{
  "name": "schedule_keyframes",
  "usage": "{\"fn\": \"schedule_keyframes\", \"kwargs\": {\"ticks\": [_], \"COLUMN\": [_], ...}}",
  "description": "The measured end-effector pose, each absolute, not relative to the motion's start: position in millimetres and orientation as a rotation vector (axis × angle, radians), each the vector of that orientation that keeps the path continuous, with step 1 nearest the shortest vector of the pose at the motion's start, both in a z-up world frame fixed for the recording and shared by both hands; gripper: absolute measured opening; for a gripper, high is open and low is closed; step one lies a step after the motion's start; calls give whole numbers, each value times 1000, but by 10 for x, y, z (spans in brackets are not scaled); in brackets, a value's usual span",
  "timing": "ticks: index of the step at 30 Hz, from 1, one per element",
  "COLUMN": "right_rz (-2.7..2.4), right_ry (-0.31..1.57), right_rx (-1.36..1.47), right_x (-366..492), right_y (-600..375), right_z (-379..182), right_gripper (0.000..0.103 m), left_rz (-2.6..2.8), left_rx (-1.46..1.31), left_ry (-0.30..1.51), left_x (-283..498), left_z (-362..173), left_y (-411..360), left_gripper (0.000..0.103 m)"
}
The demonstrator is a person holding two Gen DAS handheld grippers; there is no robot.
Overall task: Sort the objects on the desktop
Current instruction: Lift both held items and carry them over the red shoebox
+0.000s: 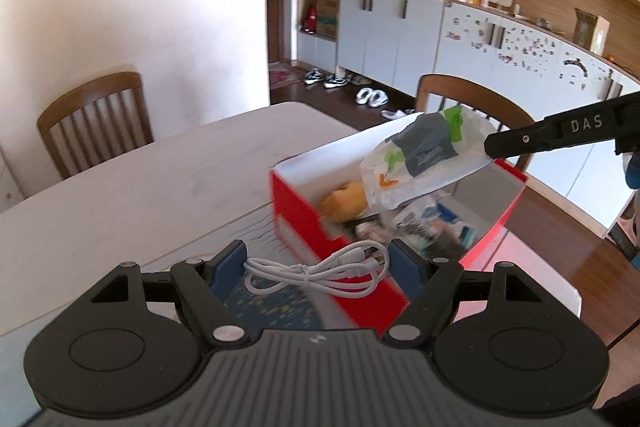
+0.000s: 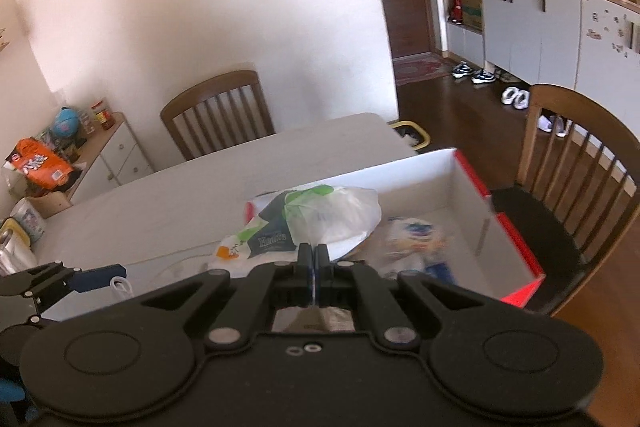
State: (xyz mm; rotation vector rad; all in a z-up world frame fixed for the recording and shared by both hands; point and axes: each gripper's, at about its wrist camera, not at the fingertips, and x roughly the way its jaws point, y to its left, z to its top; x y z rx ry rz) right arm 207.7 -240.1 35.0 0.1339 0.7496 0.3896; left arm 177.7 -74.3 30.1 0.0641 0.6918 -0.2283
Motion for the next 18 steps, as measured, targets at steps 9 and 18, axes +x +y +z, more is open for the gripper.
{"fn": "schedule_keyframes", "kwargs": {"ticks": [9, 18], "right_rz": [348, 352], "right_ry": [776, 828], "right_rx": [121, 68], "right_x": [2245, 2429], "right_y": [-2738, -2873], "right_z": [176, -40], "right_gripper": [0, 0], "left_rz": [-292, -334], "left_rx": [110, 160], "left_ry": [709, 746], "left_x": [2107, 2483], "left_z": [245, 93], "left_y": [-1221, -1541], "left_gripper": [77, 77]}}
